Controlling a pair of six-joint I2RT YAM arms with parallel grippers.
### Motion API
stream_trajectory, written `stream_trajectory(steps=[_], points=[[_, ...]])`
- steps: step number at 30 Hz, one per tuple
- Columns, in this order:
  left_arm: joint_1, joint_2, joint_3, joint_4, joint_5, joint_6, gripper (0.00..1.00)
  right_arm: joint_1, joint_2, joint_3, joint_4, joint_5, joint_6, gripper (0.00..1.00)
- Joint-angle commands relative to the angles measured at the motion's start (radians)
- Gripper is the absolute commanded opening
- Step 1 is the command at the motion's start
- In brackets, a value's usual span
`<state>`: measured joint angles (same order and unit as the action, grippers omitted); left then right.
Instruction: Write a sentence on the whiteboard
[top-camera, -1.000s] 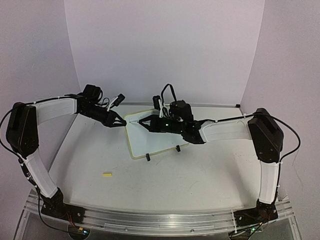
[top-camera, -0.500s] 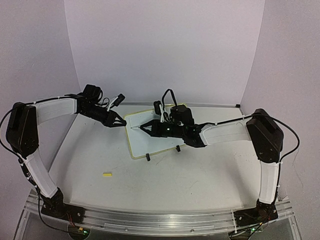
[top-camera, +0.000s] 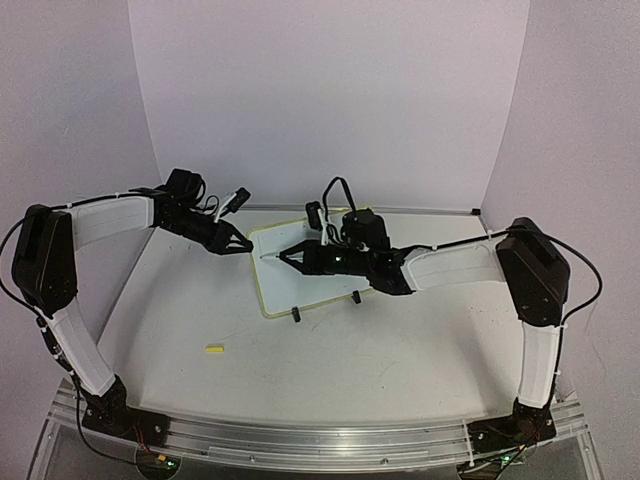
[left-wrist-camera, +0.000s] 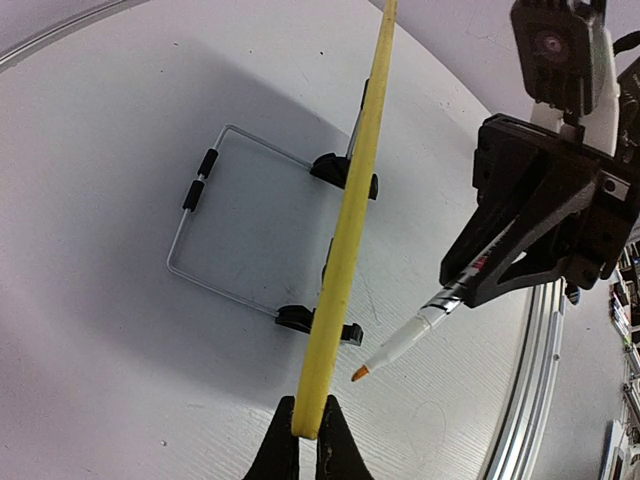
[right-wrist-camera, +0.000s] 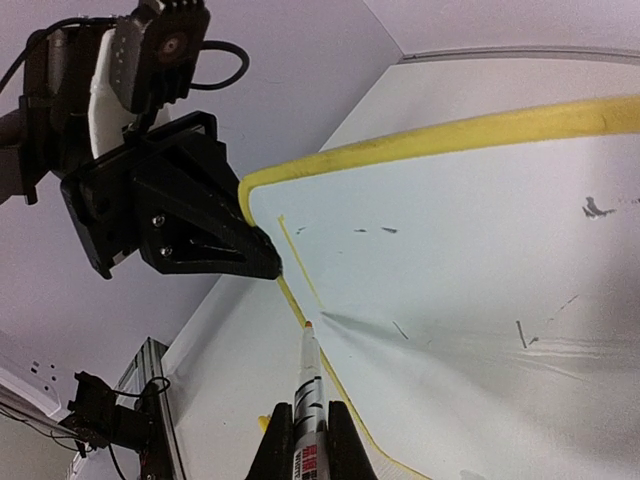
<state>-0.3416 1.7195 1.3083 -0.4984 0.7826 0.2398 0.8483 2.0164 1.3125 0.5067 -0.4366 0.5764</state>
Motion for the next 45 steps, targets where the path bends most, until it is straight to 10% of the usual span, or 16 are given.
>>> stream_trajectory(steps=[1,45], points=[[-0.02,-0.011,0.011,-0.039,-0.059,0.034,0.0,0.02,-0.104,0.008,0.044,0.003,-0.049,0.0],[-0.031,-0.014,0.011,-0.043,-0.074,0.038,0.0,0.02,-0.065,0.037,-0.014,0.334,-0.061,0.0]])
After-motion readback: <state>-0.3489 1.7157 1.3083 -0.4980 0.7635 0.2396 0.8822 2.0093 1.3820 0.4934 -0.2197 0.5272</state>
